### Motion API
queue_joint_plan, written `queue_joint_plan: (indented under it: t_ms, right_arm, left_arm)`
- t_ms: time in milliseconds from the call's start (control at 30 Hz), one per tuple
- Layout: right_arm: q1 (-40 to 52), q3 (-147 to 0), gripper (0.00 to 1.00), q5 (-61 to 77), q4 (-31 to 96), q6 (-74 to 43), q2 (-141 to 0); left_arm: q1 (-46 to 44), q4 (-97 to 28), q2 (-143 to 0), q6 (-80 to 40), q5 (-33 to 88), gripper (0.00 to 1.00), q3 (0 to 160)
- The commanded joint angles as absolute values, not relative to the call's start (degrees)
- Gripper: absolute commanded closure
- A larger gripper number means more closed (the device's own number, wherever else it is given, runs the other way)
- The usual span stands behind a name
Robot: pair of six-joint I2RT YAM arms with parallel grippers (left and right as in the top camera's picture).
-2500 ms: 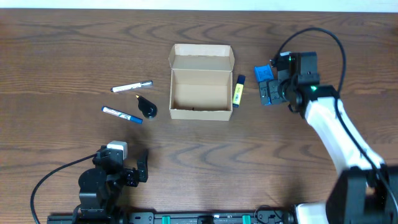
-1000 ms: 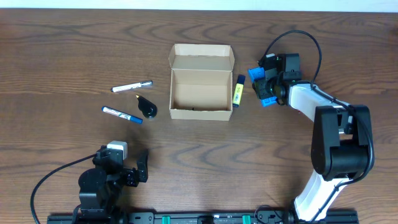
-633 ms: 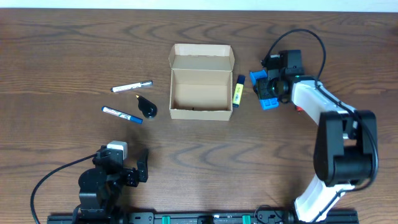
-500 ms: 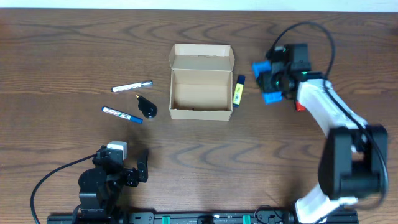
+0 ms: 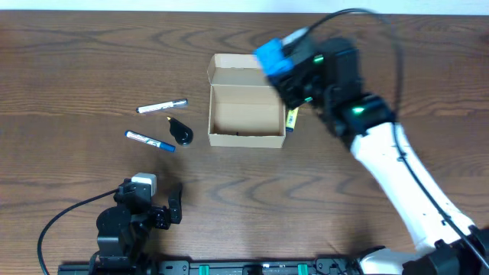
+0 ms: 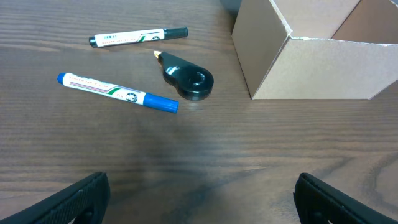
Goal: Pack container
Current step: 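Carry the blue duster into the box and lower it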
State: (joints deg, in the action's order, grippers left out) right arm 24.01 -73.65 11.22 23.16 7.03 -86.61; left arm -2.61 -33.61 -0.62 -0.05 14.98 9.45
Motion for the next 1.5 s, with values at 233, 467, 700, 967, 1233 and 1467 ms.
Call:
queue_joint_plan:
  t_ms: [233, 467, 700, 967, 1233, 1467]
  right_arm:
    - [31.24, -73.60, 0.56, 11.27, 20.32, 23.90, -95.92]
    - [31.16, -73.60, 0.59, 14.87, 20.38, 32.08, -100.90]
    - [30.98, -73.60, 0.42, 17.41, 20.03, 37.65, -105.10]
    - [29.34, -73.60, 0.37, 19.42, 22.50, 40.29, -106.24]
    - [28.42, -73.60, 0.36, 19.77, 25.15, 42.11, -106.24]
    - [28.40, -73.89, 0.26, 19.77, 23.92, 38.74, -106.21]
  left_arm:
    - [-2.26, -33.58, -0.21, -0.43, 14.79, 0.05, 8.95]
    - [-2.26, -33.58, -0.21, -0.40, 14.79, 0.05, 8.95]
    - [-2.26, -33.58, -0.21, -0.40, 14.79, 0.05, 8.95]
    - [-2.26, -33.58, -0.21, -0.43, 14.81, 0.05, 8.95]
    - [-2.26, -33.58, -0.21, -0.40, 14.79, 0.05, 8.95]
    - [-2.26, -33.58, -0.21, -0.40, 14.79, 0.05, 8.95]
